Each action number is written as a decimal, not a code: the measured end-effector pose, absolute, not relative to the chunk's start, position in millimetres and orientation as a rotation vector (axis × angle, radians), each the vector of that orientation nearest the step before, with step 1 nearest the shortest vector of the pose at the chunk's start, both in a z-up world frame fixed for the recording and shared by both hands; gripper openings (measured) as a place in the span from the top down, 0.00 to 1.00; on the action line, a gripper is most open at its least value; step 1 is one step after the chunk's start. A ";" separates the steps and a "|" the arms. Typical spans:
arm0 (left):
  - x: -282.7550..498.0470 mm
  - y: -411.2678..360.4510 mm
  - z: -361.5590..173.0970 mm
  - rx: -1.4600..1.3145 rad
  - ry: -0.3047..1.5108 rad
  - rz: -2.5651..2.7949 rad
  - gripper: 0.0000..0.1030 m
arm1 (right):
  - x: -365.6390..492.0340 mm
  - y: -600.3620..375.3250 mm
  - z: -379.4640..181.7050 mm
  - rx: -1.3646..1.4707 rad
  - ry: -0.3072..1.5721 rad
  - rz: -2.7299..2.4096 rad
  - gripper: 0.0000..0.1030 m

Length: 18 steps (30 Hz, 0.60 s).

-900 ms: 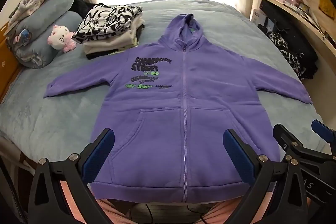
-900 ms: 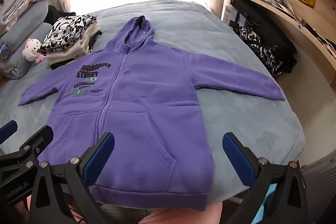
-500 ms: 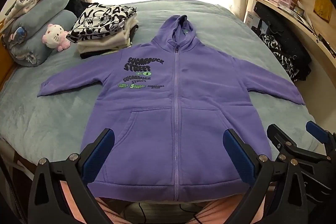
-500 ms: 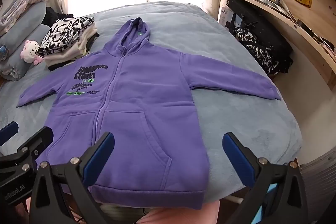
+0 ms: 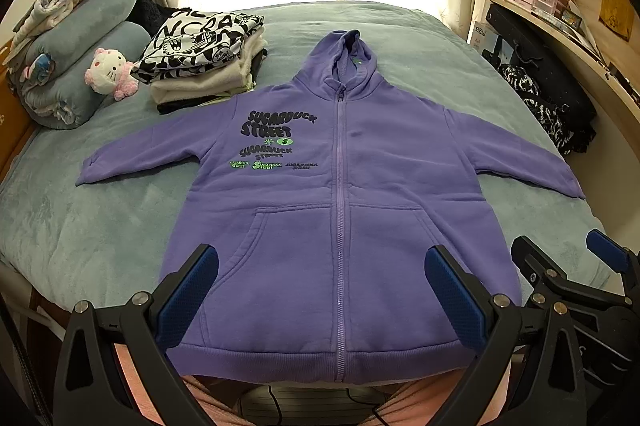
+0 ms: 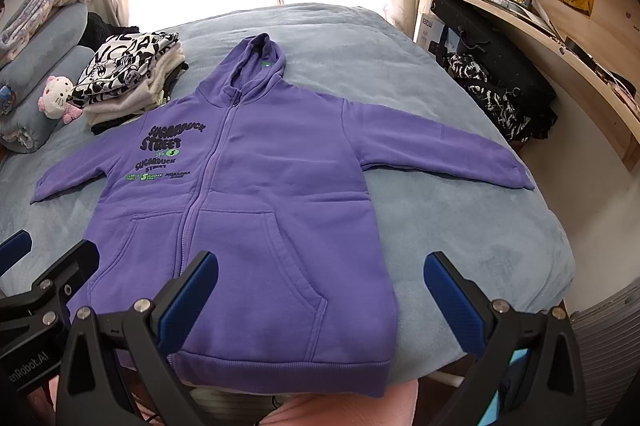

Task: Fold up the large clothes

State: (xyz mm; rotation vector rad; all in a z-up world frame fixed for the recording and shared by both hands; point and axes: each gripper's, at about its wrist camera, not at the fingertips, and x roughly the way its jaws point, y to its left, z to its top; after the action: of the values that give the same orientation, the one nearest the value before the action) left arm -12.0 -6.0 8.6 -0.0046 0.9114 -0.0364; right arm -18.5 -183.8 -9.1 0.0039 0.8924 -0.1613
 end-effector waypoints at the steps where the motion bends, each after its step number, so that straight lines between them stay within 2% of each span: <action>1: -10.9 -5.9 7.8 -0.005 0.911 -0.037 0.01 | -18.4 -183.6 -8.8 0.004 0.893 -0.161 0.00; 18: -14.1 -3.3 2.3 -0.008 0.914 -0.036 0.01 | -18.7 -184.4 -13.5 0.013 0.905 -0.161 0.00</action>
State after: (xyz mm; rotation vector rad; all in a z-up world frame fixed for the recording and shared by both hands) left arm -14.1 -3.3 2.3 -0.0080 0.9139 -0.0359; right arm -18.7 -184.4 -13.5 0.0126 0.9055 -0.1609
